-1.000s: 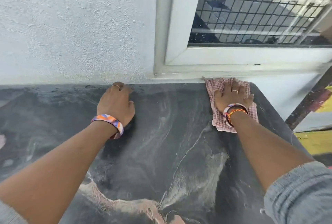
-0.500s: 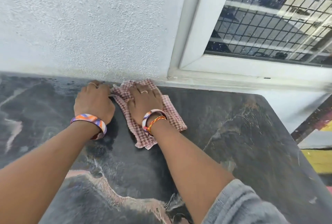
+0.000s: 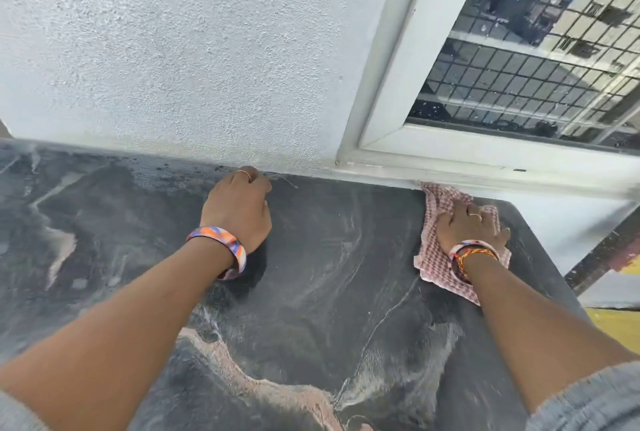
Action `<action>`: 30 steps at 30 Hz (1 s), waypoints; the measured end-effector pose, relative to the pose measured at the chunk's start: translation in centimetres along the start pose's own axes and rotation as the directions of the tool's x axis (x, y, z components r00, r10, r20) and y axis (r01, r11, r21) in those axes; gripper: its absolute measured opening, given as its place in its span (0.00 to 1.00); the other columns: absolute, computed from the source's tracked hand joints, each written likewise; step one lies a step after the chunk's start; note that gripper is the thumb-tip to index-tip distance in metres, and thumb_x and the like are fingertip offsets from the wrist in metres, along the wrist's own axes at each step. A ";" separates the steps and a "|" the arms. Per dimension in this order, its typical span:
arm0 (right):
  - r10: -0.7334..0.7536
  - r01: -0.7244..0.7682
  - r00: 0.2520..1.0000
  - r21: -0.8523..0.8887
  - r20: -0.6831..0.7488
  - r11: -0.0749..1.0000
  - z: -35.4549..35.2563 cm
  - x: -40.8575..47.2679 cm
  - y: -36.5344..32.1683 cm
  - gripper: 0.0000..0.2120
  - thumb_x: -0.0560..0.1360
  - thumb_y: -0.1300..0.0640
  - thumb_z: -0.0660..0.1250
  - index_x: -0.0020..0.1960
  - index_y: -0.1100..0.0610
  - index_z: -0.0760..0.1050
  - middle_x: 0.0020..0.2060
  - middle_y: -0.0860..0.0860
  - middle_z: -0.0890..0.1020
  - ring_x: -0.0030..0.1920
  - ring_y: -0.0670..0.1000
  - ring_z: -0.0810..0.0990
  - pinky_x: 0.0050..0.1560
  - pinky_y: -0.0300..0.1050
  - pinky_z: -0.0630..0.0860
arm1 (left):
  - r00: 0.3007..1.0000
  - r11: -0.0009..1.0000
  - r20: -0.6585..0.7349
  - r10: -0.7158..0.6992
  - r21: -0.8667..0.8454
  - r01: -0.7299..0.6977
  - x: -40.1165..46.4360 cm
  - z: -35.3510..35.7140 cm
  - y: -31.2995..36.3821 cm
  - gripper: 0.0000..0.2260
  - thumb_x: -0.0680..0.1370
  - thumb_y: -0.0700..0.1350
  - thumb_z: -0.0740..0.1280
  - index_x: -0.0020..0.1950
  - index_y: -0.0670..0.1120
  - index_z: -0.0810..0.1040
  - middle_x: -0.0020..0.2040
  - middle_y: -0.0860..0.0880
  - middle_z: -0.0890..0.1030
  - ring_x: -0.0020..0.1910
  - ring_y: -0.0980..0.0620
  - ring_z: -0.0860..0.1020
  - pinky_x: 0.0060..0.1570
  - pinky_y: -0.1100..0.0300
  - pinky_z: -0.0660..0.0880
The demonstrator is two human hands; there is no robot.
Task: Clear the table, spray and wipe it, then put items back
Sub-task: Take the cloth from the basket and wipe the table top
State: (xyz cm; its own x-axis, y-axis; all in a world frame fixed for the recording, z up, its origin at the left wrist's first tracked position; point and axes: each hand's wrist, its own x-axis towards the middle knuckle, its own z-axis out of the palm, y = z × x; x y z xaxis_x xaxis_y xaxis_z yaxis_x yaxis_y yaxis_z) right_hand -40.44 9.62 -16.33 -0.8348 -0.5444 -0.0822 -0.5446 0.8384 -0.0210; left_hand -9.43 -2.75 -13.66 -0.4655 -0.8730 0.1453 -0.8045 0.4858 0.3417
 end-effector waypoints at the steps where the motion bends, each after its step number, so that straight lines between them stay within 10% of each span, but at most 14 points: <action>1: 0.018 -0.018 1.000 -0.006 0.002 1.000 0.2 -0.4 -0.8 0.27 0.79 0.46 0.46 0.76 0.51 0.53 0.77 0.53 0.54 0.76 0.59 0.46 0.72 0.66 0.44 | 1.000 1.000 -0.009 -0.014 0.006 0.014 0.0 0.0 -0.2 0.15 0.75 0.39 0.60 0.61 0.43 0.75 0.64 0.43 0.72 0.61 0.39 0.71 0.58 0.49 0.69; 5: -0.254 0.255 0.966 0.032 -0.047 0.966 1.7 -4.2 -7.9 0.27 0.77 0.44 0.49 0.75 0.47 0.54 0.77 0.51 0.50 0.76 0.60 0.43 0.70 0.68 0.43 | 0.996 0.997 -0.035 -0.082 0.009 0.082 -0.1 0.4 0.2 0.15 0.74 0.37 0.60 0.60 0.42 0.75 0.66 0.41 0.71 0.62 0.38 0.70 0.58 0.48 0.69; 8: -0.616 0.620 0.785 0.069 -0.073 0.782 2.7 -7.4 -13.3 0.25 0.77 0.46 0.50 0.74 0.46 0.55 0.76 0.49 0.55 0.75 0.58 0.52 0.70 0.66 0.45 | 0.989 0.991 -0.061 -0.133 -0.020 0.132 0.0 1.2 2.2 0.18 0.73 0.35 0.61 0.62 0.42 0.74 0.71 0.40 0.65 0.65 0.37 0.68 0.61 0.47 0.67; 12: -0.748 0.748 0.662 0.112 -0.059 0.654 2.6 -6.0 -13.5 0.24 0.78 0.46 0.50 0.74 0.43 0.55 0.75 0.46 0.58 0.75 0.56 0.53 0.70 0.67 0.41 | 0.982 0.990 -0.130 -0.139 -0.048 0.134 0.8 2.3 6.4 0.22 0.71 0.34 0.61 0.65 0.41 0.70 0.74 0.38 0.59 0.68 0.36 0.65 0.64 0.46 0.64; 23: -0.242 0.242 0.970 0.113 -0.013 0.964 0.9 7.8 6.7 0.26 0.77 0.43 0.47 0.74 0.44 0.54 0.76 0.48 0.54 0.76 0.56 0.52 0.71 0.65 0.50 | 0.991 0.999 -0.128 -0.037 -0.040 0.033 0.4 7.3 17.6 0.20 0.71 0.32 0.59 0.63 0.42 0.73 0.74 0.37 0.58 0.63 0.38 0.70 0.58 0.50 0.69; 30: 0.028 -0.034 0.999 0.325 0.023 0.945 0.0 11.6 11.3 0.26 0.78 0.42 0.47 0.68 0.57 0.66 0.62 0.61 0.75 0.59 0.63 0.75 0.54 0.53 0.70 | 0.993 0.996 -0.095 0.077 0.058 -0.071 -0.3 7.9 21.6 0.20 0.72 0.33 0.58 0.62 0.44 0.74 0.75 0.39 0.55 0.65 0.40 0.69 0.60 0.51 0.69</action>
State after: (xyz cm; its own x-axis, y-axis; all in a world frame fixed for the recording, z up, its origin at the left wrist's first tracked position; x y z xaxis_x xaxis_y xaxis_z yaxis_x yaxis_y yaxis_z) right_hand -56.27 12.73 -17.53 -0.8478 -0.5196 -0.1060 -0.4599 0.8199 -0.3410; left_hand -29.55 8.30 -13.66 -0.4888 -0.8332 0.2585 -0.7891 0.5486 0.2763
